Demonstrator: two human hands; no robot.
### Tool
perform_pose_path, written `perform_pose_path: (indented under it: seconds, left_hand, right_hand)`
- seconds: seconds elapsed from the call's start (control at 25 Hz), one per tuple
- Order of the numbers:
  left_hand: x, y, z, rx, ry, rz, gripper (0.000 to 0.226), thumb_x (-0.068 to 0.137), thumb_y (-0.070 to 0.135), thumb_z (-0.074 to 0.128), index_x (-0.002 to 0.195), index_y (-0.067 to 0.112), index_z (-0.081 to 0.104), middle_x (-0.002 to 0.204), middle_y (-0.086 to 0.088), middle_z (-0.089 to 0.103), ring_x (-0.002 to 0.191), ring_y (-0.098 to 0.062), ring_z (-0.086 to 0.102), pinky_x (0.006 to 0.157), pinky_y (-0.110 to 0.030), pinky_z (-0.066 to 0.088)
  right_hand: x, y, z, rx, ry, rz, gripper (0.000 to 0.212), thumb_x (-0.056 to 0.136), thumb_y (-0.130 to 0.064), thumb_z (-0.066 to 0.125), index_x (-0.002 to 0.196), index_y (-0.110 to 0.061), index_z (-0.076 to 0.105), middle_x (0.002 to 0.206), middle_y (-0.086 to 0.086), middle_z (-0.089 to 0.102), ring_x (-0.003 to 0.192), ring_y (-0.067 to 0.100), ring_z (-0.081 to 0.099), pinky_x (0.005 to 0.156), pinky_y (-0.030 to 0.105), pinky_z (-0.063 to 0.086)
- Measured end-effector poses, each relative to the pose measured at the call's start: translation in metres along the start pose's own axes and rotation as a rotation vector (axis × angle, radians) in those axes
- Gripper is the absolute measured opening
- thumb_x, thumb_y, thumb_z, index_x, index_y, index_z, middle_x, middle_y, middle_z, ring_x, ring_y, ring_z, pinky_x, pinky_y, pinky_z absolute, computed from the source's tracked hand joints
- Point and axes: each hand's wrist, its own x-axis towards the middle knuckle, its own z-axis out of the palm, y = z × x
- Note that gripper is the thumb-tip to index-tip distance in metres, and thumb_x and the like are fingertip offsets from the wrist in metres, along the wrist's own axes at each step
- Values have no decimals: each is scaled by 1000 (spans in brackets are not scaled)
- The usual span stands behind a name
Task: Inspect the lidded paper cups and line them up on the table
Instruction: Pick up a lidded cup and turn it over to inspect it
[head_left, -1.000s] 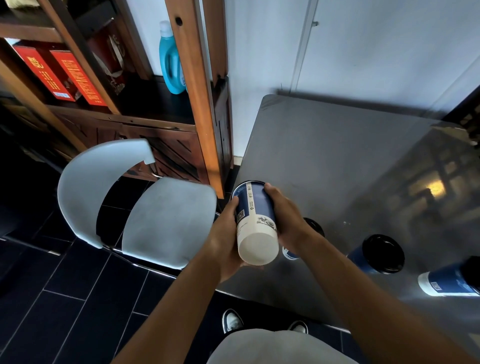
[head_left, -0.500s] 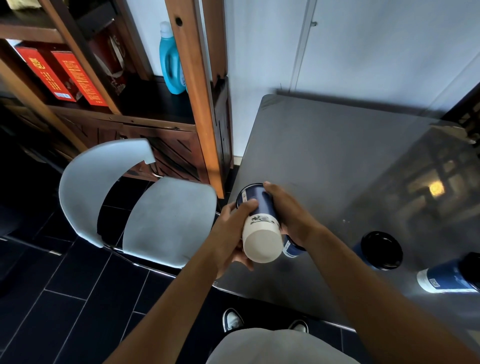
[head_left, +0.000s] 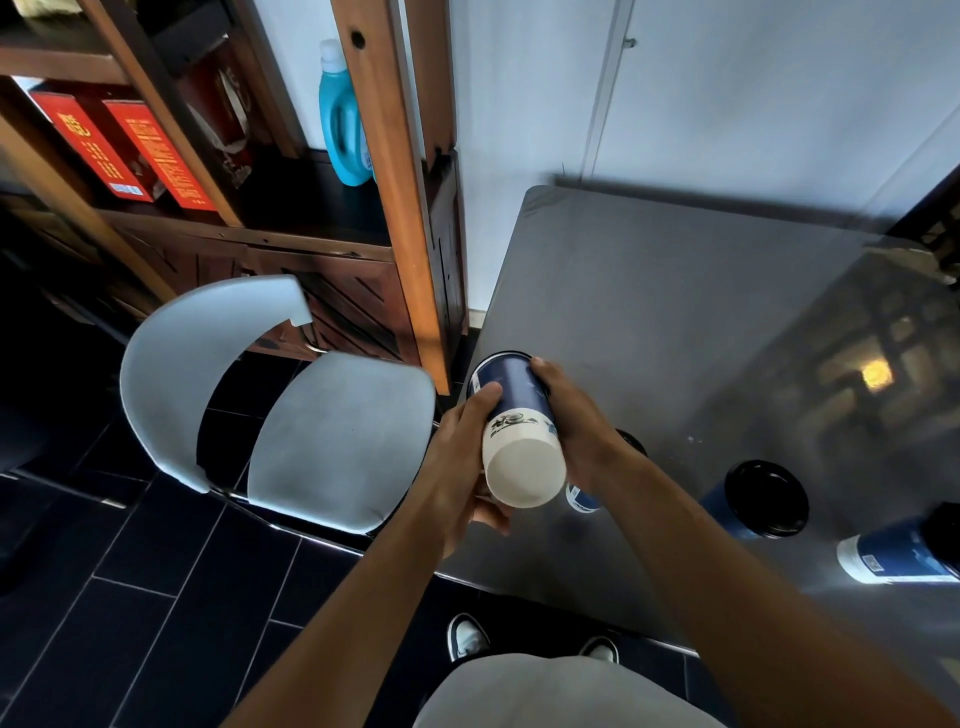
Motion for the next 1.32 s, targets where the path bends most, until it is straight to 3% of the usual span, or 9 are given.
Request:
perform_pose_path:
  seconds: [0.16,0.32,0.4,0.56,0.76,0.92,1.04,1.16,1.32]
  left_hand:
    - [-3,3,-7,188,-28,38,89,65,85,59,132,27,56,99,-14,78,75,-33,77,47,-31,53]
    - [-10,7,-3,-71,-69,28,66,94,64,47,101,1,65,58,-15,65,32,-18,51,36,-21,40]
    - [-10,8,0,-174,-104,12,66,100,59,39,91,-1,65,55,-15,60,26,-14,40,33,-20,37]
    - [-13,8,4,-200,-125,25,67,101,58,37,90,1,69,64,-19,61,28,-13,40,33,-20,37]
    - [-13,10,1,-61,-40,-43,62,96,63,43,105,8,69,81,-18,66,41,-18,56,41,-21,40]
    - [-11,13,-4,-10,-77,-63,70,79,70,56,117,13,69,77,-8,74,59,-22,71,46,-29,53]
    - [-10,15,0,-191,-73,-17,63,85,59,60,123,9,63,75,-11,72,55,-24,69,43,-28,51]
    - [-8,12,3,-305,-68,23,56,98,53,45,121,5,60,78,-16,67,58,-25,65,43,-28,47]
    - [-7,11,4,-310,-91,11,58,98,54,41,116,4,62,83,-18,64,57,-24,63,43,-27,45]
  right_hand:
    - [6,-4,-2,-448,78,-150,33,105,-48,38,119,-21,52,124,19,62,100,30,68,93,47,59]
    - [5,-7,1,-177,87,-67,39,100,-48,44,106,-14,61,109,19,68,90,35,66,91,54,55]
    - [8,-2,1,-79,86,-20,52,97,-51,46,123,-9,61,123,26,69,93,37,66,92,61,53]
    - [9,0,-2,15,50,-4,57,104,-49,39,139,-6,53,131,25,67,85,29,72,69,40,61]
    - [16,-1,-3,-103,107,-22,55,98,-55,41,125,-9,57,105,20,71,80,31,70,81,51,61]
    - [17,-4,-8,-563,139,-199,37,103,-52,32,105,-20,51,91,15,63,65,29,62,44,28,48]
    - [17,-8,-6,-385,133,-150,34,104,-48,35,95,-21,53,92,17,60,73,35,60,54,35,50]
    - [21,-3,-2,-151,129,-75,31,103,-43,42,100,-16,57,104,19,61,86,39,60,84,67,52]
    - [21,-2,2,-105,150,-84,50,96,-48,45,122,-8,56,106,21,63,91,37,61,85,57,47]
